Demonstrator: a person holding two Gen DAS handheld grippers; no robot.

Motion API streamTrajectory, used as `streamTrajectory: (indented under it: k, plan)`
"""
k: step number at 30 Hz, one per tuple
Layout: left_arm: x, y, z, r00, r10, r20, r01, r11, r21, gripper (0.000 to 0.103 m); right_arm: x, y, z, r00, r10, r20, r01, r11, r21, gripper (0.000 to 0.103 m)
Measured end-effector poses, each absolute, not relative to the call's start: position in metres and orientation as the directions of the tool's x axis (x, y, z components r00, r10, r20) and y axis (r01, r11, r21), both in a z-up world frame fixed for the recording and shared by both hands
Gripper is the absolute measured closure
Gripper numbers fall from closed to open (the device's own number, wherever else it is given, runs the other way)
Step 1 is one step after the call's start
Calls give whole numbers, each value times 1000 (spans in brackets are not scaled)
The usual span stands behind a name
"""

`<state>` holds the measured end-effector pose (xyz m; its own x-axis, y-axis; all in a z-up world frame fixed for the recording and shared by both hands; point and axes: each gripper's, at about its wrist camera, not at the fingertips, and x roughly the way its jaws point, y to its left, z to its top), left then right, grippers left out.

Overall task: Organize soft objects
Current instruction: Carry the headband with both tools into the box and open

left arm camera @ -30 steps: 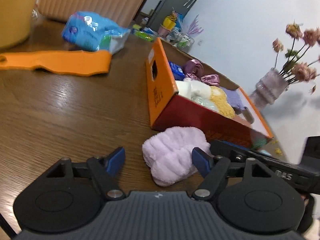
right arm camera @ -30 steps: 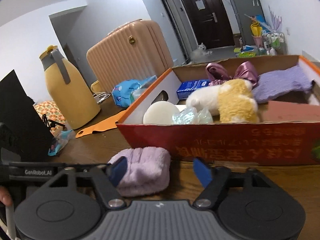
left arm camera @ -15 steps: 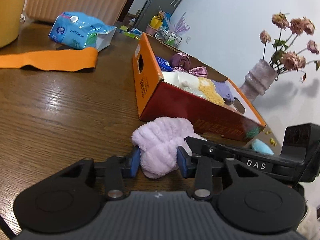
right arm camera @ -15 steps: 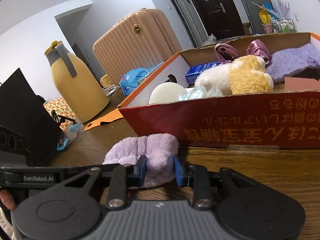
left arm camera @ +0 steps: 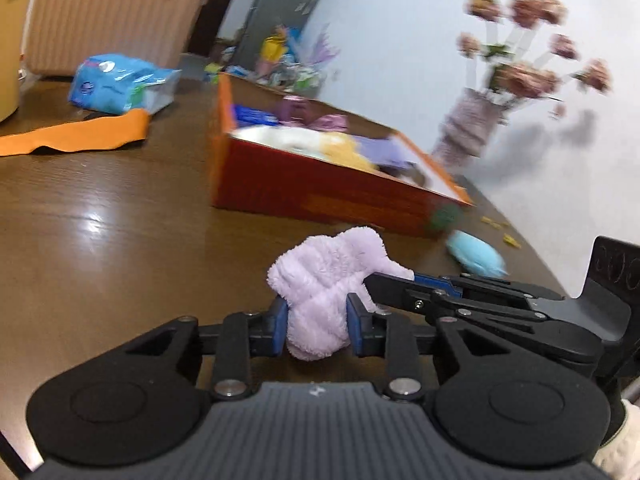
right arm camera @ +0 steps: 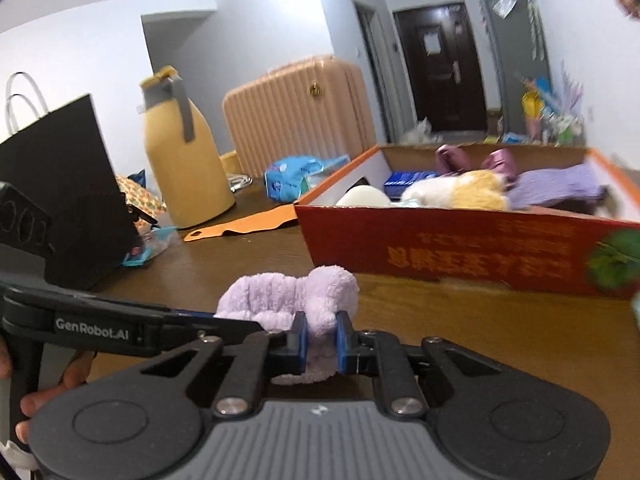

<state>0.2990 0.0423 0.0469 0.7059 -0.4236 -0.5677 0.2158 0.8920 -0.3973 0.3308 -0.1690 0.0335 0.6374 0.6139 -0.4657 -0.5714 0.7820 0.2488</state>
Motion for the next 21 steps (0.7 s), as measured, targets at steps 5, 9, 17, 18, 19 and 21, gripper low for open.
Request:
streamTrajectory:
  k: [5,9,17,18,19,21]
  plan:
    - [252,8,60,667,-510,-544,321,855,-408,73,254,-216,45,691,594,-412,-538,803,257,90]
    - [228,-19,74,653,-560,-510,409,828,-385,74,210,-252,58,746,564,-355,-497,826,267,90]
    - [245,-53,108,649,-582,-490,470,813,-343,74,204,-287,80,800,528,-286,-460,845,272,90]
    - [254,-56,115,660,-575,-483,467,818,-337,74,213,-291,88,807,528,-263,-462,843,276,90]
    - [267,-60,124,673,-563,-479,461,826,-323,74,224,-293,95,810,531,-248,-465,840,278,90]
    - [296,-68,139,689,-548,-474,456,836,-305,74,253,-296,110,822,520,-233,-460,847,267,89]
